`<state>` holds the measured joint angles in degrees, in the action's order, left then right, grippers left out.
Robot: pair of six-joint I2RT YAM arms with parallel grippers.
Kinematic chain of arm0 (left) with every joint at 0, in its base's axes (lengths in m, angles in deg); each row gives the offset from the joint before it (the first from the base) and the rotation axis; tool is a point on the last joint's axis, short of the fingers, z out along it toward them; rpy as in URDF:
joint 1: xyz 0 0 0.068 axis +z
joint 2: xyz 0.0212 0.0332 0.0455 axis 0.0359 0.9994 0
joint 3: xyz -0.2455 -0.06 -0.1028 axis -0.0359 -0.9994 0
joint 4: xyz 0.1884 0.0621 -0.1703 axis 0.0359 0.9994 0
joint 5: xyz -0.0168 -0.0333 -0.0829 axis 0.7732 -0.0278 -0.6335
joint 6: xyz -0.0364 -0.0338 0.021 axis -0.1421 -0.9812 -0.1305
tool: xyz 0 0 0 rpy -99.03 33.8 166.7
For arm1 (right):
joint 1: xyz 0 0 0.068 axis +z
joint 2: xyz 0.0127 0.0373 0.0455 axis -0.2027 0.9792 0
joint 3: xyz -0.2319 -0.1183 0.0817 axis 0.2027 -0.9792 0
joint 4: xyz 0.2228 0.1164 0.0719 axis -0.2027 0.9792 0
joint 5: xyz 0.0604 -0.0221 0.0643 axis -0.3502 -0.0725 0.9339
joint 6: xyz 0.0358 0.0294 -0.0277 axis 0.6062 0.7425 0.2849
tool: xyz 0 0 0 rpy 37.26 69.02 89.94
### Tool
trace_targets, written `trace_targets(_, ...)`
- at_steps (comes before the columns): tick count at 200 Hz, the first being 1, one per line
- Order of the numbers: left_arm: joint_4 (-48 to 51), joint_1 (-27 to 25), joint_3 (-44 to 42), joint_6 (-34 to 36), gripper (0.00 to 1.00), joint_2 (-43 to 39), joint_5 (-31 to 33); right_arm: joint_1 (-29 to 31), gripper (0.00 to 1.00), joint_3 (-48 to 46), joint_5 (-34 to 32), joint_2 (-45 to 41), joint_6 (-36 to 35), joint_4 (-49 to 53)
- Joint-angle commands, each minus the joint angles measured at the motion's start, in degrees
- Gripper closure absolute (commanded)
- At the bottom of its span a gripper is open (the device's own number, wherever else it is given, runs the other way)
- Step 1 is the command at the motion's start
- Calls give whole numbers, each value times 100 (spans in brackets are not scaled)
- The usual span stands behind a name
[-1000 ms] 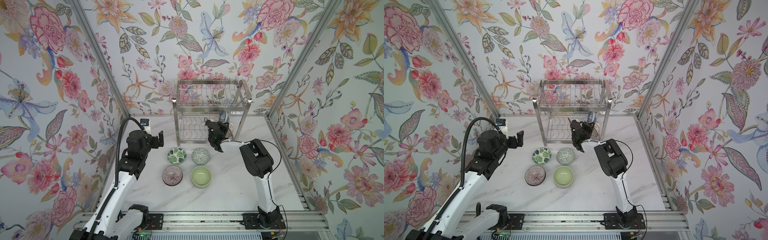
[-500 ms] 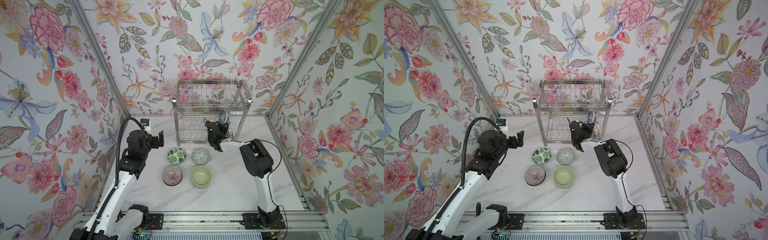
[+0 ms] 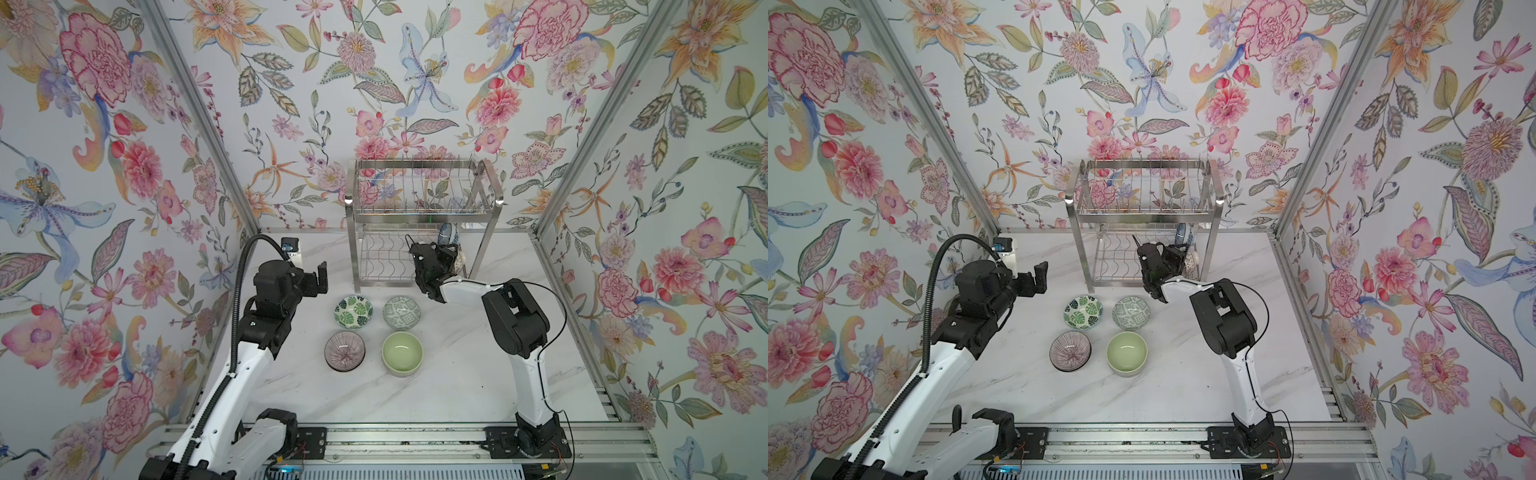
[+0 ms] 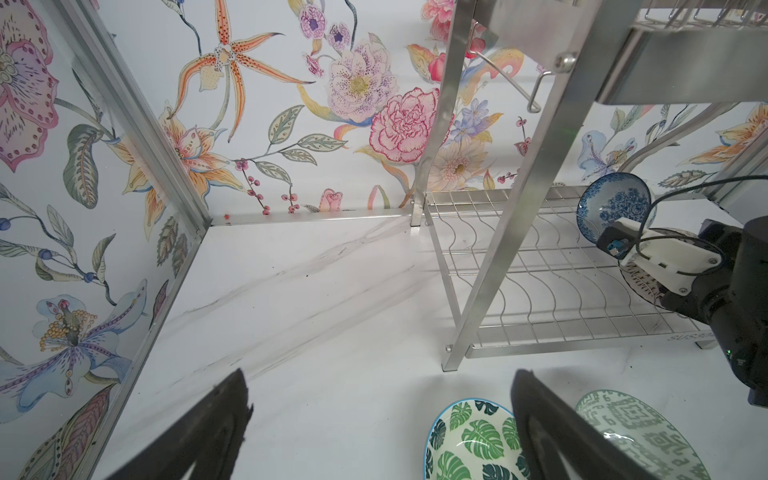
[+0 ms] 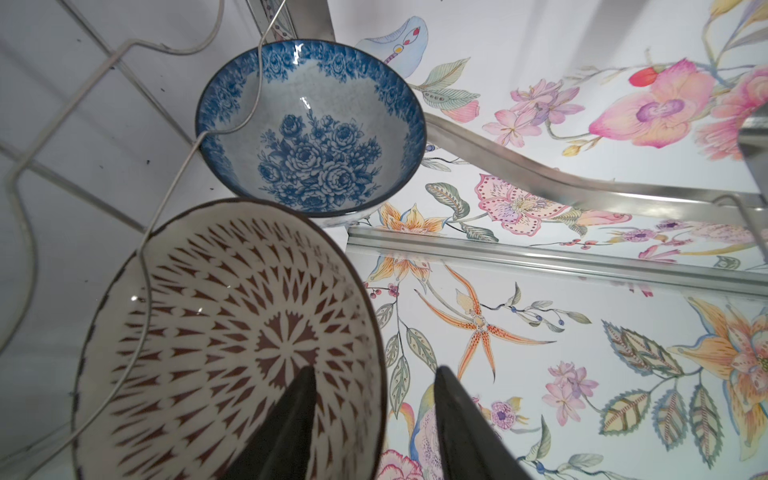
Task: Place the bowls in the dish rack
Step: 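Lower the maroon-patterned bowl upright beside the blue bowl and open the right gripper, then withdraw the right gripper from the rack while the left gripper reaches the purple-striped bowl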
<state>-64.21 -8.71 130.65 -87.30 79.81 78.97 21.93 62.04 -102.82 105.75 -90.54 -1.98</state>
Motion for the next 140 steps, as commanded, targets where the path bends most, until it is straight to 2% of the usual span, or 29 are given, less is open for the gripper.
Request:
trace_targets(1,-69,48,26,-44,1,-6,-108,47,41,64,-37,-371,102,34)
trace_targets(19,-55,49,39,-50,1,5,-109,80,21,39,-18,-451,99,14)
trace_targets(34,-43,48,35,-52,1,9,-122,109,13,-11,39,-533,94,-4)
trace_targets(86,112,50,118,-57,1,-22,-96,255,5,-130,188,-856,381,197)
trace_targets(112,411,54,199,-13,1,-57,-56,310,2,-300,752,-1158,752,460)
trace_targets(140,1046,48,313,93,1,-61,-12,722,1,-672,1249,-1597,1249,599)
